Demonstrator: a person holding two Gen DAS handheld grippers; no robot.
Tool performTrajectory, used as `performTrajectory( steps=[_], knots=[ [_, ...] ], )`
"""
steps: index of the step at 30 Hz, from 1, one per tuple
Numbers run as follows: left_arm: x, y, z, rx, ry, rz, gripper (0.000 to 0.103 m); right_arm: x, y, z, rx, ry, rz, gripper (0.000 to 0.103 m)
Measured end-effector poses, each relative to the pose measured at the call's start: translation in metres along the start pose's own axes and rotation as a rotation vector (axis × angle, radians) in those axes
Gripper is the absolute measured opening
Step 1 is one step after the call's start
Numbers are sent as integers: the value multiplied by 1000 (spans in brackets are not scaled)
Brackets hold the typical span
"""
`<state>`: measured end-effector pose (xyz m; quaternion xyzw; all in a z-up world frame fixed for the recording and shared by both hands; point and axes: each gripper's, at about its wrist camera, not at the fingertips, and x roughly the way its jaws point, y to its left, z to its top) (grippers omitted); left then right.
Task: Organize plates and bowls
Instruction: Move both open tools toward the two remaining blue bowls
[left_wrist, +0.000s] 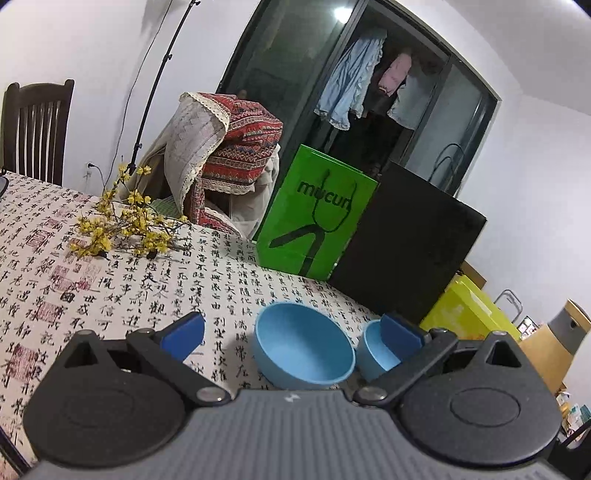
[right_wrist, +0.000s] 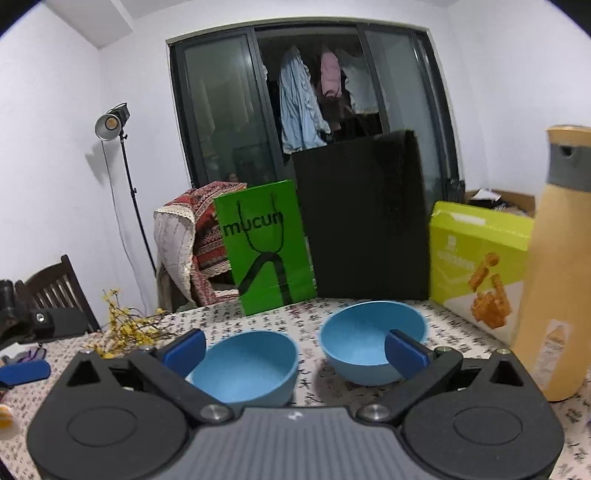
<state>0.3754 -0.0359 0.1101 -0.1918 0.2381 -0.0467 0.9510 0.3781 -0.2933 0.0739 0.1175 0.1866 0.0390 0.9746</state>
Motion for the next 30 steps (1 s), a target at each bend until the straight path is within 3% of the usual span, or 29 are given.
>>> performTrajectory(
  steps=[10,15,23,30],
  knots=[
    [51,6,26,-17,43,-4,103,49,3,10,34,18,-7,103],
    [72,6,30,0,54,33,103,66,-5,14,55,41,-7,103],
    [108,21,26,-13,86,102,103,94,0,16,19,115,12,103],
    [143,32,13,2,150,98,103,125,8,9,-18,185,4,99]
  ],
)
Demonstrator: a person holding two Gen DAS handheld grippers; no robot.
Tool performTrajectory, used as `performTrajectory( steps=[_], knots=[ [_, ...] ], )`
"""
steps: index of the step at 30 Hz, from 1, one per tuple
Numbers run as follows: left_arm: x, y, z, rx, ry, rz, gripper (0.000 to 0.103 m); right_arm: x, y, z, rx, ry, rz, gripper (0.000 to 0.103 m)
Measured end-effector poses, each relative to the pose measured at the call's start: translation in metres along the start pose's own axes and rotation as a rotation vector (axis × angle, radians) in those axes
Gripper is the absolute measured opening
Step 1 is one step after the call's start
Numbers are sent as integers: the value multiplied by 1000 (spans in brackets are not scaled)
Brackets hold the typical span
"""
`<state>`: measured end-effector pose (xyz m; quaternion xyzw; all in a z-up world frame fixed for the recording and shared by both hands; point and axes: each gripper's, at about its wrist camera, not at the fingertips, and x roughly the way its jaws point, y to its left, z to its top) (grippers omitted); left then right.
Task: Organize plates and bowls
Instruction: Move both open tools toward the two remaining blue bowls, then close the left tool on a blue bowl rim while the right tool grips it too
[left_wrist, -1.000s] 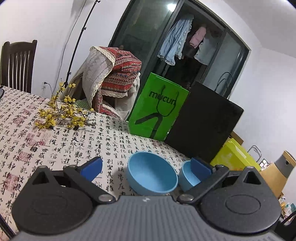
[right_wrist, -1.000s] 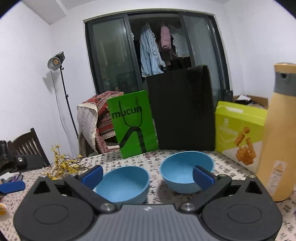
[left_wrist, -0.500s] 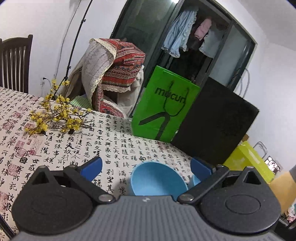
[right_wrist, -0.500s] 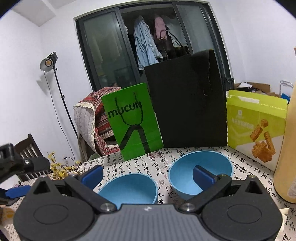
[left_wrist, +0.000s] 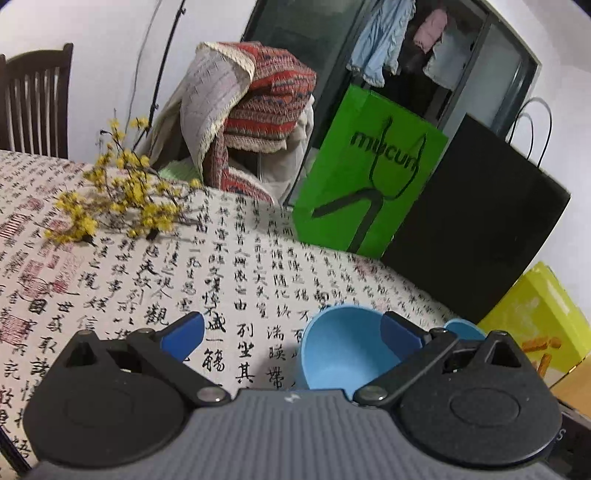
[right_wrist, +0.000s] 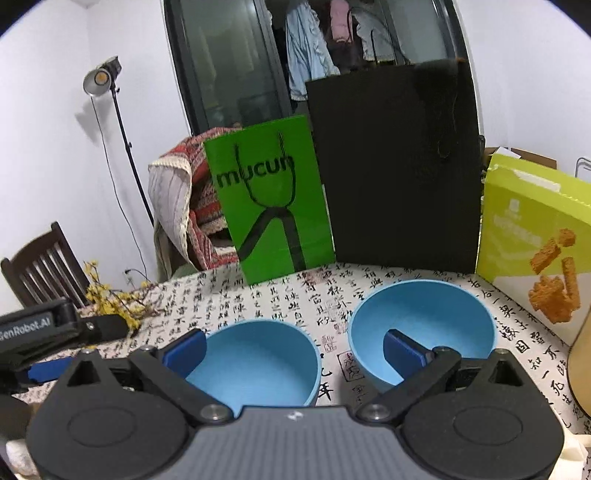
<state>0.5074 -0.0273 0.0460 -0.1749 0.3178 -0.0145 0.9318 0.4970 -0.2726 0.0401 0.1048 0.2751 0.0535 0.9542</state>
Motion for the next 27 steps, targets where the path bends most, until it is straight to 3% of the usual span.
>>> performTrajectory(
  steps=[5,9,13,15,18,27],
  knots=[
    [21,1,-9,10,42,-4,103,17,-8,-12,37,25,11,91],
    [28,-1,-12,20,50,-14,103,25,-8,-19,41,36,19,77],
    [32,-4,-16,32,61,-22,103,28,-7,-23,40,39,10,70],
    [33,-6,-18,42,57,-24,103,31,-6,-25,40,50,3,56],
    [37,-10,-21,66,62,-20,97,37,-5,-29,33,68,-6,47],
    [45,-15,-26,97,99,-49,69,47,-6,-34,22,89,-22,39]
  ],
)
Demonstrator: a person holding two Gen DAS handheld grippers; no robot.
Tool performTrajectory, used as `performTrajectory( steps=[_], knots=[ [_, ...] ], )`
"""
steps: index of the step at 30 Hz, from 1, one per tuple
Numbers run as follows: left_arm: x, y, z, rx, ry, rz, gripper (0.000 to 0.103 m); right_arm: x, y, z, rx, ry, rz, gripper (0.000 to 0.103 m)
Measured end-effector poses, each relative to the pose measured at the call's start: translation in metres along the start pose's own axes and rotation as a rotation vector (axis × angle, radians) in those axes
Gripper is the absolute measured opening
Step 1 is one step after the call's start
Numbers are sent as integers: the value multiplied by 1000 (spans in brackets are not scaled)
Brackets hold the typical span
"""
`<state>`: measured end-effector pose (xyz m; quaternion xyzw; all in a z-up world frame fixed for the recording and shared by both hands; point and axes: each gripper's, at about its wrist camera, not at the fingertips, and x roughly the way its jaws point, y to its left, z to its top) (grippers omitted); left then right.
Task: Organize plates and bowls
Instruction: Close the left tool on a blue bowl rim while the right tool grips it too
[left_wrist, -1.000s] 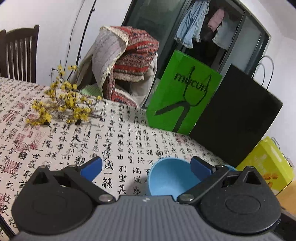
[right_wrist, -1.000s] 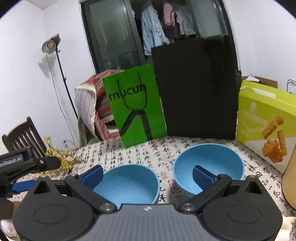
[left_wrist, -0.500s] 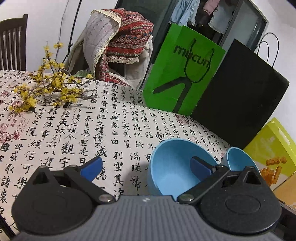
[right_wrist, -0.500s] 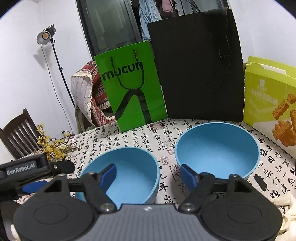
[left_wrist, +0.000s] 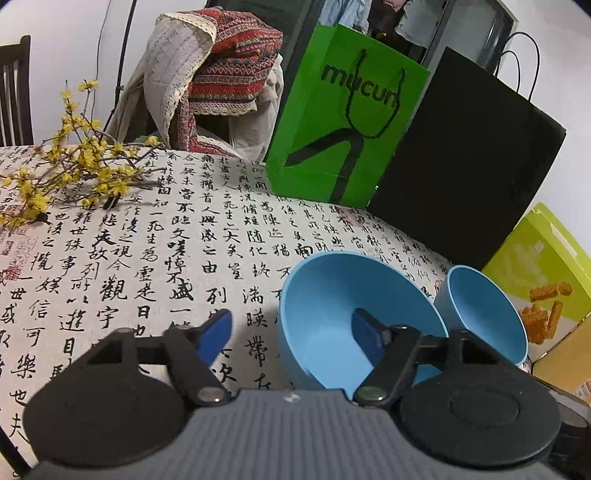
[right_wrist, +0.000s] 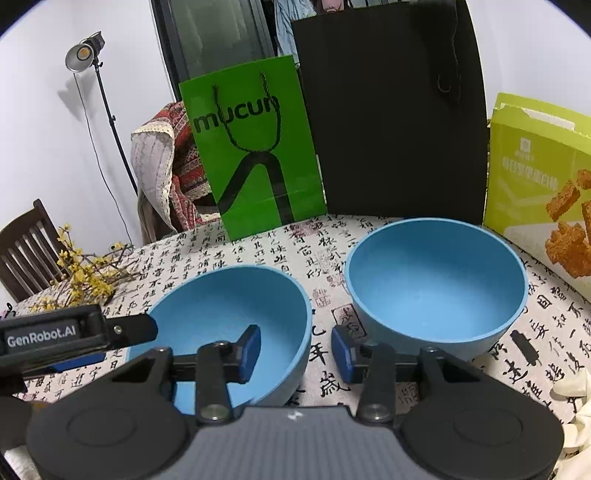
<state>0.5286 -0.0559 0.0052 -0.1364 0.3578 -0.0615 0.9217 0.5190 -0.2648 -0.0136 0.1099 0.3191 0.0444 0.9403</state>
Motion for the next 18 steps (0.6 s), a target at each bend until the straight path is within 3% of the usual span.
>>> performTrajectory(
  steps=[4,18],
  knots=[
    [6,0,-1,6,22,1,54,3,2,-2,-6,5,-7,34],
    [14,-6,-8,58,43,-3,28,9,2,-6,3,12,-9,21]
  ],
)
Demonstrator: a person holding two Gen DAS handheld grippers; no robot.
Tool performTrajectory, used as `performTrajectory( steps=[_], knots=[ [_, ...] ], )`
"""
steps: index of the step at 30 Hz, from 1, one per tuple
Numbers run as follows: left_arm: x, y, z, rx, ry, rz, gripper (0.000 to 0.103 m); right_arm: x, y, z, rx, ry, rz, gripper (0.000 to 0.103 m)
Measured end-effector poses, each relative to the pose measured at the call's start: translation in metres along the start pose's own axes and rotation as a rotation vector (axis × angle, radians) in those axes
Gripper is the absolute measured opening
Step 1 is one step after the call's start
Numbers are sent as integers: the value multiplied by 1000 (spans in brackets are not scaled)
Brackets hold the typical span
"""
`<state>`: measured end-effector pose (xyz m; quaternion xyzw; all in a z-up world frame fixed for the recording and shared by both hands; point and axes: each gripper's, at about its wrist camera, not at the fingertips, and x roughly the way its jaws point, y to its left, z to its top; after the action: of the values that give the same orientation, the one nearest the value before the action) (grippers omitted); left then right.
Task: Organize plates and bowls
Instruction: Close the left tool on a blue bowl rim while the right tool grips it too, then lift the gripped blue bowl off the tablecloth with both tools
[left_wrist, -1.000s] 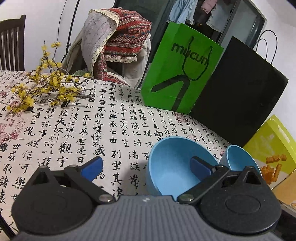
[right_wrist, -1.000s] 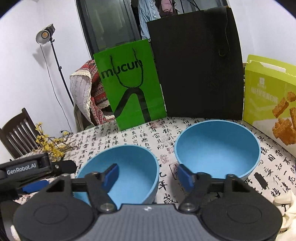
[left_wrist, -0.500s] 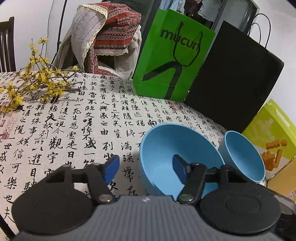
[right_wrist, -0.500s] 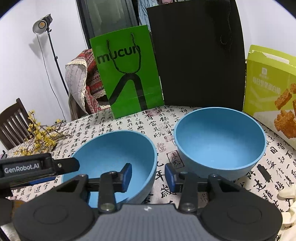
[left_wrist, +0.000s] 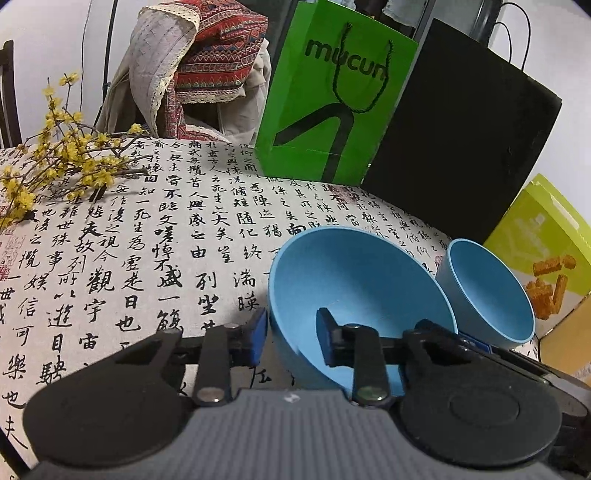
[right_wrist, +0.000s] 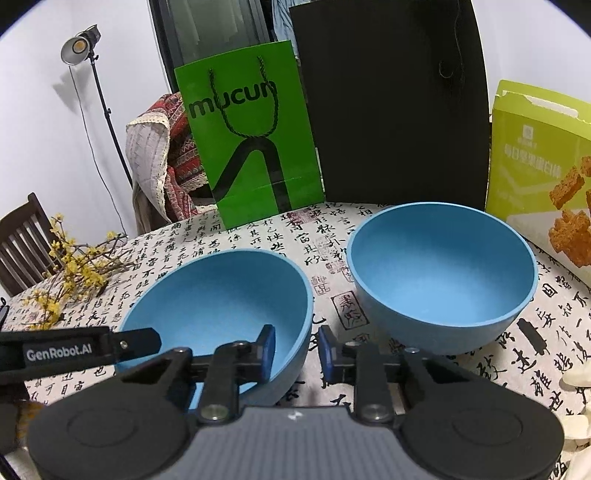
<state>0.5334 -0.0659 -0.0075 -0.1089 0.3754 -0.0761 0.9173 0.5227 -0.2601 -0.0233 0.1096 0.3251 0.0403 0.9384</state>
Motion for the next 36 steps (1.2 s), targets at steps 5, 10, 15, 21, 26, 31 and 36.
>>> performTrajectory(
  steps=[5,10,15,21,26,31,36],
  knots=[
    [1,0,-1,7,-7,13,24,0,1,-1,-1,-7,-1,20],
    [-1,1,-1,8,-9,14,22,-1,-1,-2,11,-13,3,20],
    [-5,-3,-2,26,-27,26,23,-3,-2,-2,11,-27,5,15],
    [-13,-7,-3,40,-53,28,23,-9,-3,-2,16,-51,14,14],
    [-21,-10,-3,45,-74,24,23,-14,-4,-2,22,-67,22,14],
    [-33,-16,-4,63,-114,25,23,-23,-6,-1,35,-94,38,14],
    [-42,-19,-4,71,-143,26,23,-28,-8,1,46,-108,47,14]
  ],
)
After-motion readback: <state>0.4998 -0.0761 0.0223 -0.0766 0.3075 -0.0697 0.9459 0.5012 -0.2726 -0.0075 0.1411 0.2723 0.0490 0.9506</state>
